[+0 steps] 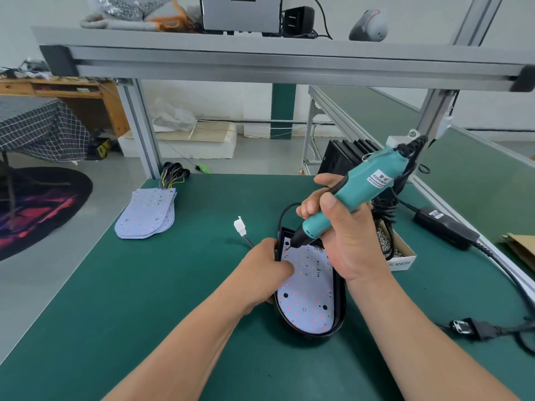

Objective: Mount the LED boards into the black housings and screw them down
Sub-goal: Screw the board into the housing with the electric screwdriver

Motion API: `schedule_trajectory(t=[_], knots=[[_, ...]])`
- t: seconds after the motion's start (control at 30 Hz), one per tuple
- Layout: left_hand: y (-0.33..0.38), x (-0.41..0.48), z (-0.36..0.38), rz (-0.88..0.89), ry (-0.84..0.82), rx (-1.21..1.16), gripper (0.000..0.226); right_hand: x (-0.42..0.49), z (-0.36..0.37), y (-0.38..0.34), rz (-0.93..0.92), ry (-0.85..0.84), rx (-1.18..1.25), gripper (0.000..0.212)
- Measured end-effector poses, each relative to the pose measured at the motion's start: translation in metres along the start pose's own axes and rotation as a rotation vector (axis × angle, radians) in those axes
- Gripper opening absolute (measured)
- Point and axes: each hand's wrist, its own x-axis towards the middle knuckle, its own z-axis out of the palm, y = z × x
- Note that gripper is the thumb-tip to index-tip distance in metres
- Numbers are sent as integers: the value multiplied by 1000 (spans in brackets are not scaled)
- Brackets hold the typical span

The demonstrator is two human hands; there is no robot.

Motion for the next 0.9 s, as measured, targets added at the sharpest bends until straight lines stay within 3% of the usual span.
schedule_trajectory(t=[0.37,0.5,0.57,0.8,0.9], knots=[[5,-4,-1,18,-18,36,37,-7,8,-21,-97,-46,-113,24],[5,-5,-3,5,-27,51,37,-1,-3,-37,-146,77,-98,12],[4,-4,-4,-11,-17,39,31,-2,-17,-43,-102,185,-90,10],[4,-6,-3,-15,9,15,23,-8,-88,-60,172,444,-258,36],[5,-7,-4,-18,4,8,25,-9,-117,-69,266,513,-290,27]])
